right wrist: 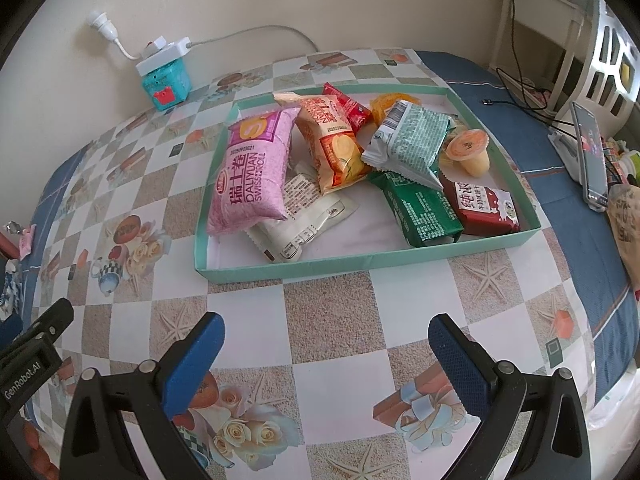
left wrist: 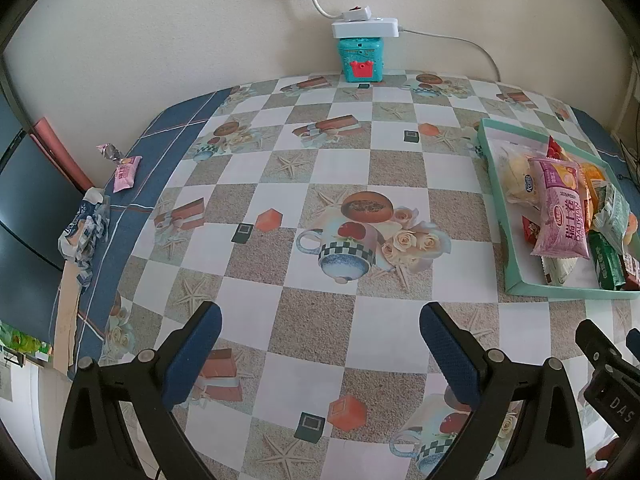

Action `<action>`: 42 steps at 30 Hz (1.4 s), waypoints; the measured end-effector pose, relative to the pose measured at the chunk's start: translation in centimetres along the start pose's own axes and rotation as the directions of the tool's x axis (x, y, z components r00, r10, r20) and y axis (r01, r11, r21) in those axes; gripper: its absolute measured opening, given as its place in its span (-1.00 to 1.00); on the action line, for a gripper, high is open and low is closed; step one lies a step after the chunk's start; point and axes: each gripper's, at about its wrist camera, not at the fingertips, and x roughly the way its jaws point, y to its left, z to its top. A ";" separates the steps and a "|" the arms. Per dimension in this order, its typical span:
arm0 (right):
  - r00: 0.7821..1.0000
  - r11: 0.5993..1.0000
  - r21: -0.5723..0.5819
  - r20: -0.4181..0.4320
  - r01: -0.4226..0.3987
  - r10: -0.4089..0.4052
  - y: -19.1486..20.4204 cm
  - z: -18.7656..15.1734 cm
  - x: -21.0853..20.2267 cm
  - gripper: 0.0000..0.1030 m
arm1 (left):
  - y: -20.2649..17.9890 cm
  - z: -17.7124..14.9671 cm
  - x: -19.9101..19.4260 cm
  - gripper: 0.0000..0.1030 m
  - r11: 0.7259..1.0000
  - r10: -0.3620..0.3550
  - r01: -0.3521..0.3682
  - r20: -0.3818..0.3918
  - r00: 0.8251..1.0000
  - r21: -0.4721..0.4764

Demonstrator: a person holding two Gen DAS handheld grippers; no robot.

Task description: Organize snacks

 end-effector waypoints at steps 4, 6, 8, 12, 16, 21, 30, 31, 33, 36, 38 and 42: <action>1.000 1.000 -0.004 -0.003 0.000 0.000 0.1 -0.1 0.1 1.00 | 0.0 0.0 0.0 0.93 1.000 0.002 -0.002 0.001 1.000 0.000; 1.000 1.000 -0.007 -0.005 0.000 0.000 0.2 0.0 0.2 1.00 | 0.1 0.0 0.0 0.93 1.000 0.001 -0.001 0.002 1.000 0.001; 1.000 1.000 -0.008 -0.006 0.001 -0.001 0.2 0.0 0.2 1.00 | 0.0 0.1 0.0 0.93 1.000 0.003 -0.003 0.002 1.000 0.001; 1.000 1.000 -0.012 -0.008 0.002 -0.002 0.3 0.0 0.3 1.00 | 0.0 0.1 -0.1 0.93 1.000 0.004 -0.004 0.002 1.000 -0.003; 1.000 1.000 -0.012 -0.010 0.002 -0.002 0.3 0.0 0.4 1.00 | -0.1 0.1 -0.1 0.93 1.000 0.005 -0.005 0.000 1.000 -0.001; 1.000 1.000 -0.015 -0.011 0.003 -0.003 0.4 0.0 0.4 1.00 | 0.0 0.1 0.0 0.93 1.000 0.005 -0.005 0.000 1.000 -0.001; 1.000 1.000 -0.016 -0.011 0.004 -0.004 0.5 0.0 0.4 1.00 | 0.0 0.1 0.0 0.93 1.000 0.003 -0.003 0.000 1.000 0.000; 1.000 1.000 -0.017 -0.011 0.004 -0.004 0.5 -0.1 0.4 1.00 | 0.0 0.1 0.0 0.93 1.000 0.002 -0.002 0.000 1.000 0.000; 1.000 1.000 -0.016 -0.012 0.004 -0.004 0.5 -0.1 0.4 1.00 | 0.0 0.1 0.0 0.93 1.000 0.002 -0.002 0.000 1.000 0.002; 1.000 1.000 -0.016 -0.011 0.004 -0.004 0.5 0.0 0.4 1.00 | -0.1 0.1 0.0 0.93 1.000 0.004 -0.004 -0.001 1.000 0.000; 1.000 1.000 -0.016 -0.012 0.004 -0.004 0.4 0.0 0.4 1.00 | -0.1 0.1 0.0 0.93 1.000 0.004 -0.004 -0.001 1.000 -0.003; 1.000 1.000 -0.017 -0.012 0.004 -0.004 0.4 0.0 0.5 1.00 | -0.2 0.1 0.0 0.93 1.000 0.007 -0.007 0.000 1.000 -0.008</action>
